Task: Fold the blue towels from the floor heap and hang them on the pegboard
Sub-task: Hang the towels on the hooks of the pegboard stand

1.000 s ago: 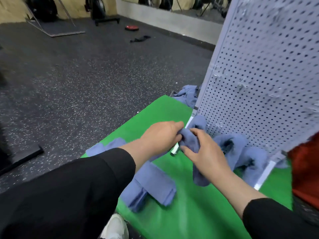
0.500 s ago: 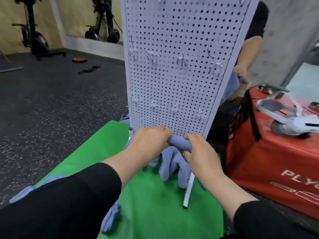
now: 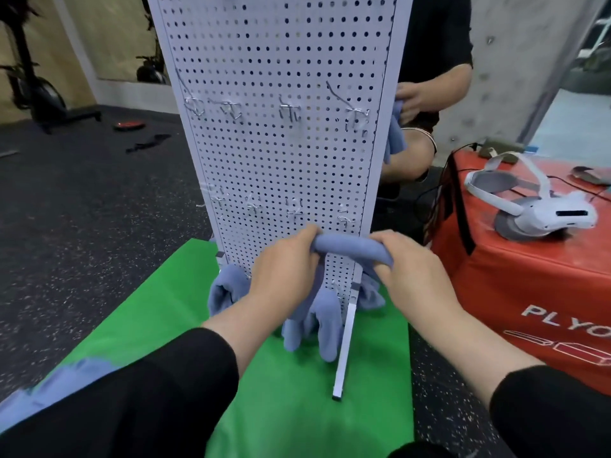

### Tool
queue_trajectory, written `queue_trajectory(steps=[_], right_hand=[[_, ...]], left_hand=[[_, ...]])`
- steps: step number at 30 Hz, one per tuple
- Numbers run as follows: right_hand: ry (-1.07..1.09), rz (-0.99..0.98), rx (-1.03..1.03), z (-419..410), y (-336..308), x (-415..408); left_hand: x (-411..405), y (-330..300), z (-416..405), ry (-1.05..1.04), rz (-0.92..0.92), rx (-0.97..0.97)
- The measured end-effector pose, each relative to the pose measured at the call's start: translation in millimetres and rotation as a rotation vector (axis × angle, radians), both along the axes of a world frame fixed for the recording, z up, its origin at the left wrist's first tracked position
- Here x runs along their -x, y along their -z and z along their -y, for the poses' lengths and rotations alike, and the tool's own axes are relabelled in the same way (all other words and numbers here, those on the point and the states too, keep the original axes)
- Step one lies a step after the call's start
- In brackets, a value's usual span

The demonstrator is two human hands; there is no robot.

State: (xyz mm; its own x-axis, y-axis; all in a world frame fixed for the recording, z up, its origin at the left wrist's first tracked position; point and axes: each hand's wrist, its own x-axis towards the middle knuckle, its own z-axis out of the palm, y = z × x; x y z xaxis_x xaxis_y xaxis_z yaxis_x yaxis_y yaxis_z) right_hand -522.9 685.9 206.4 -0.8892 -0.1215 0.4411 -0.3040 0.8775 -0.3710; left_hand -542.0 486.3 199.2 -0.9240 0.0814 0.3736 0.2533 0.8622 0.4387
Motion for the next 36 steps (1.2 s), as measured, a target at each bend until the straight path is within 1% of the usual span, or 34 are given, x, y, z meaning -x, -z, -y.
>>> queue_trajectory(steps=[2, 5, 11, 16, 22, 25, 27, 31, 36], right_hand=[[0.025, -0.049, 0.031, -4.3, -9.0, 15.3], [0.035, -0.088, 0.051, -9.1, -18.7, 43.4], [0.037, -0.116, 0.010, -15.2, -9.6, 88.9], [0.068, -0.093, 0.030, -12.0, 10.3, 101.4], [0.108, 0.006, 0.038, -9.0, 54.7, 94.5], [0.097, 0.078, 0.073, -1.0, 75.5, 84.7], [0.132, 0.118, 0.095, 3.4, 88.2, 78.8], [0.173, 0.229, 0.261, 9.1, 103.5, 70.4], [0.180, 0.325, 0.423, 22.6, 104.3, 63.7]], left_hand=[[11.4, -9.9, -7.6, -0.017, -0.025, -0.059], [29.1, -20.4, -14.4, -0.049, -0.010, -0.159], [62.9, -12.8, -16.2, -0.094, 0.027, -0.146], [69.7, 11.9, -23.6, -0.077, 0.034, -0.198], [71.0, 46.0, -31.2, -0.043, 0.046, -0.224], [68.3, 64.1, -30.0, -0.087, 0.127, -0.329], [66.9, 76.5, -27.9, -0.108, 0.188, -0.362], [60.7, 92.5, -29.9, -0.111, 0.269, -0.435], [50.5, 100.8, -39.8, -0.117, 0.280, -0.523]])
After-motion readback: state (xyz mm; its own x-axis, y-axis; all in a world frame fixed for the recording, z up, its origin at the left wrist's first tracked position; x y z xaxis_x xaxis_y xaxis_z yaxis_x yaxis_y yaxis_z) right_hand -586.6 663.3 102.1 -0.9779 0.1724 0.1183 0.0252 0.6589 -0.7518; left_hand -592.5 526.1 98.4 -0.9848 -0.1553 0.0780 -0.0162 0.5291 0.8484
